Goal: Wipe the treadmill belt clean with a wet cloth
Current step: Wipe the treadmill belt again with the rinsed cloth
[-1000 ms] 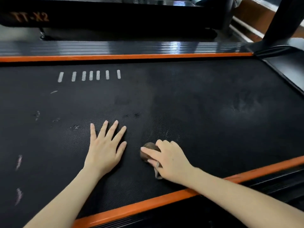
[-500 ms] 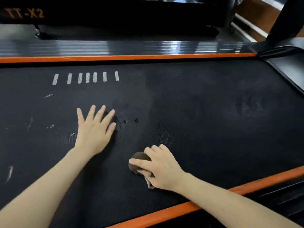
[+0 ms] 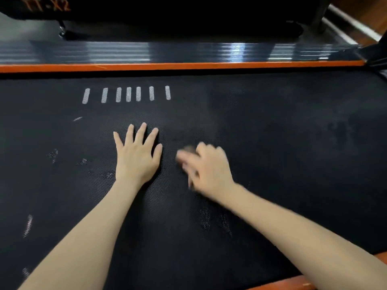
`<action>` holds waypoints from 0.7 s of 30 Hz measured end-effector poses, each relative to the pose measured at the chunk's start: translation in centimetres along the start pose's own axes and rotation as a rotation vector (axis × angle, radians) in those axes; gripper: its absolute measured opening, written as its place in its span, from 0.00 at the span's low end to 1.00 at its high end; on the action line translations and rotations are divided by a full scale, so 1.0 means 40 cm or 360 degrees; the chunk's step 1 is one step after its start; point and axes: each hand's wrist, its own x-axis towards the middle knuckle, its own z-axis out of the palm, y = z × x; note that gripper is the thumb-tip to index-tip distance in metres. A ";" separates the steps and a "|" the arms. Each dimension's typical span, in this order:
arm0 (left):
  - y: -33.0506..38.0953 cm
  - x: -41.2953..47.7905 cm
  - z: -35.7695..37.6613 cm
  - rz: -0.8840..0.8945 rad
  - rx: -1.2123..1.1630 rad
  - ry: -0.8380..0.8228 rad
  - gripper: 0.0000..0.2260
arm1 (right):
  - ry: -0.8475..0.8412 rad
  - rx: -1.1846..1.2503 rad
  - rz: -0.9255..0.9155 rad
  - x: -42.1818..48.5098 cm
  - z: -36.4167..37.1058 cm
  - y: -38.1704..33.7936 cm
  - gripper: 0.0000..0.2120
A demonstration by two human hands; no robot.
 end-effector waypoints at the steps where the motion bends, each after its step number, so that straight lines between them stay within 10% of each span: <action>1: -0.001 0.000 0.002 0.0009 0.0005 0.0002 0.26 | -0.0114 0.0079 -0.0223 -0.069 -0.020 -0.026 0.17; 4: -0.002 -0.008 0.003 0.0007 0.0007 -0.0008 0.26 | -0.0323 0.0133 -0.0660 -0.126 -0.065 0.002 0.18; 10: 0.000 -0.007 -0.003 -0.0029 0.0040 -0.0044 0.28 | 0.0123 -0.0257 0.0344 0.151 0.013 0.224 0.13; 21: -0.066 0.136 -0.017 -0.0150 0.0068 -0.0041 0.25 | 0.0258 -0.0257 0.0268 0.153 0.042 0.241 0.15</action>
